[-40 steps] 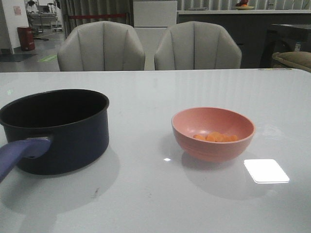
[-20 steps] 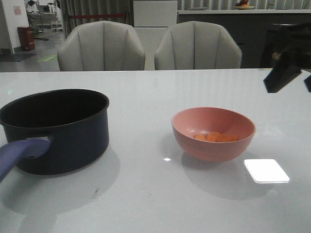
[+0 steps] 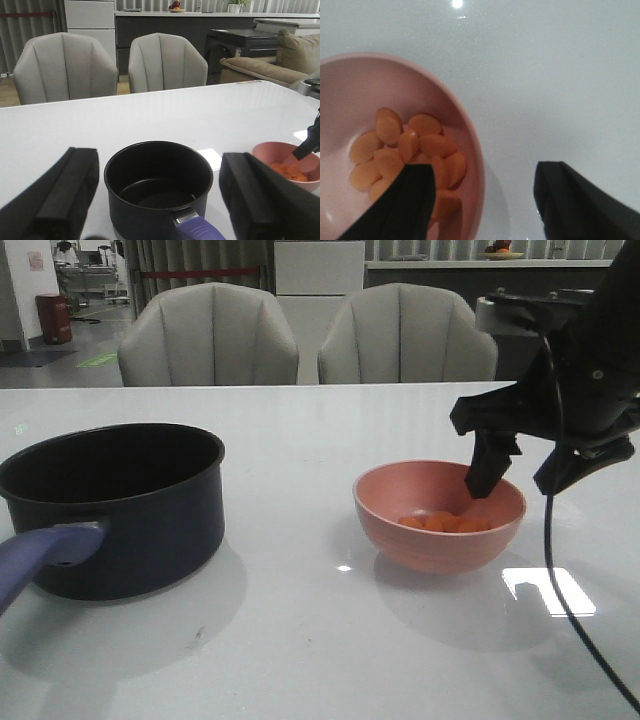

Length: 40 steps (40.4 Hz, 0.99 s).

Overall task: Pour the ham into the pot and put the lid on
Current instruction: 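Lower the right gripper to the pink bowl rim and grasp it, then lift the pink bowl and carry it over the pot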

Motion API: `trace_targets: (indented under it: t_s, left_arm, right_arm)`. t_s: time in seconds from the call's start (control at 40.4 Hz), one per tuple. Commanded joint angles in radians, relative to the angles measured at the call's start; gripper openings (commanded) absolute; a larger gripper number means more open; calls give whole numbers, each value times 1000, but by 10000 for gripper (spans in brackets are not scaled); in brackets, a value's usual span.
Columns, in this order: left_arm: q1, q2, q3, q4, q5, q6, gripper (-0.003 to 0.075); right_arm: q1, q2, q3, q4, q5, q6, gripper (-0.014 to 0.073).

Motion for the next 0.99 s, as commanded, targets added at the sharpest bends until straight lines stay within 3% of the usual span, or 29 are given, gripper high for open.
trace_targets:
  t_s: [0.0,0.248,0.47,0.644,0.817,0.966]
  left_arm:
    - [-8,10,-28,-9,-74,-2,529]
    - [-8,10,-28,-9,-74,-2,529]
    - [-8,10,-28,-9,-74,-2,529]
    - [-8,10,-28,-9,-74,-2,529]
    - [-8,10,-28,-9,-74,-2,529]
    - [-8,10,-28,-9,-74,-2,529]
  right_arm:
    - [0,8,-60,7,-12,-14,457]
    - [0,43,-127,58,60,-13,120]
    - [0,41,-156,62,48,-7,136]
    - [12,23,-236,82,138,-7,136]
    - [83,-16,-382,82,230,-33,136]
    - [190,-21,-506,82,223,-34,136]
